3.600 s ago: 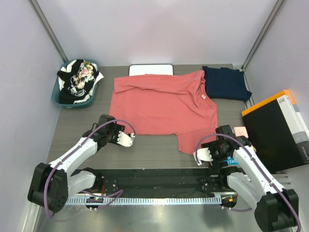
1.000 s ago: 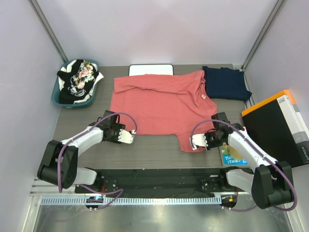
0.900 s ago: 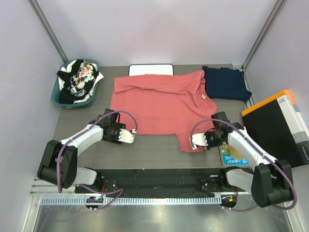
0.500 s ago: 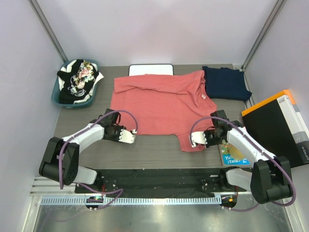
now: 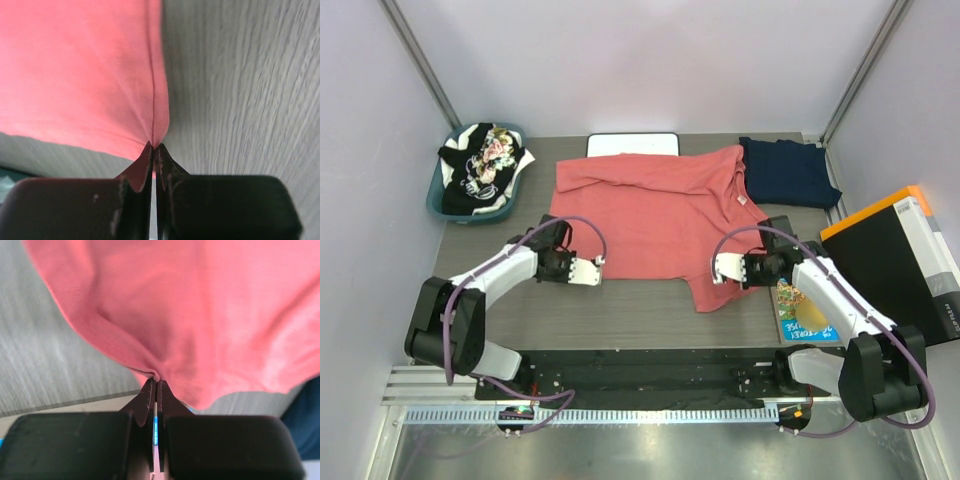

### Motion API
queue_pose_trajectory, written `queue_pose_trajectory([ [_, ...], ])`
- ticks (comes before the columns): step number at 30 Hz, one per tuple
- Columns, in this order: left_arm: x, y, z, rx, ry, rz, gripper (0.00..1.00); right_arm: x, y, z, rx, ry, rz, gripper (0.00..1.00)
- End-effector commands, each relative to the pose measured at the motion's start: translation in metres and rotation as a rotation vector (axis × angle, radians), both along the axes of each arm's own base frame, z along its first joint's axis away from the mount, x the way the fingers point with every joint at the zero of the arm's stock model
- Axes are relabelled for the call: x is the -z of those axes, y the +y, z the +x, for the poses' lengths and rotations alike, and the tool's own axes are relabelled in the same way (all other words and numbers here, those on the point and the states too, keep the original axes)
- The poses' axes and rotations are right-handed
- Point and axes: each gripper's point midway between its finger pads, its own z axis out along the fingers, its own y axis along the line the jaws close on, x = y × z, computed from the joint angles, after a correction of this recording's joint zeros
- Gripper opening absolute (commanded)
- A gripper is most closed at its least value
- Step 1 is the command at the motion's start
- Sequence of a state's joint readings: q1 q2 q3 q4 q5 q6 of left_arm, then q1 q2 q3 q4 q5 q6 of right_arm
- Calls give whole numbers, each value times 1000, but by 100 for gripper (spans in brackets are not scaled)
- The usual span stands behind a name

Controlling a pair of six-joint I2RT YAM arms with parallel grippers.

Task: Fold and stack the t-shirts
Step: Flatten out the tshirt

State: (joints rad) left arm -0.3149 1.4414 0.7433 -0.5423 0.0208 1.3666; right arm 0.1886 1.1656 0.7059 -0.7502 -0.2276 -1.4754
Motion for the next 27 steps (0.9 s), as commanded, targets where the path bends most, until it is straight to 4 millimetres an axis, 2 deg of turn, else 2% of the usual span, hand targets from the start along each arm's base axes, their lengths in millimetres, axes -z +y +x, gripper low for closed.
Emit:
queue_pose_trajectory([
  [1,-49,-1,-4,-85,-9,-42,0,-54,19,39,154,-132,161,1],
  [5,-82,5,-17,-59,-68,-45,0,-83,26,50,181,-199,223,1],
  [8,-94,9,-24,-54,-102,-48,0,-104,27,59,177,-279,247,1],
  [10,-95,11,-28,-53,-102,-43,0,-117,27,66,182,-330,253,1],
  [13,-99,27,-27,-79,-140,25,0,-133,26,74,199,-372,264,1],
  [16,-105,32,-37,-84,-141,24,0,-147,27,70,203,-379,282,1],
  [17,-104,33,-47,-75,-113,26,0,-143,31,54,173,-323,288,1],
  [19,-106,33,-61,-44,-98,13,0,-149,34,38,104,-299,284,1],
  [20,-106,33,-66,-35,-93,10,0,-141,38,18,69,-224,293,1],
  [22,-104,34,-80,-4,-78,8,0,-142,39,-6,-2,-195,285,1],
  [23,-103,36,-84,2,-71,12,0,-130,37,-29,-27,-111,266,1],
  [26,-99,33,-104,46,-32,-14,0,-121,35,-66,-124,-55,244,1],
  [27,-96,33,-109,52,-20,-14,0,-114,33,-85,-144,3,240,1],
])
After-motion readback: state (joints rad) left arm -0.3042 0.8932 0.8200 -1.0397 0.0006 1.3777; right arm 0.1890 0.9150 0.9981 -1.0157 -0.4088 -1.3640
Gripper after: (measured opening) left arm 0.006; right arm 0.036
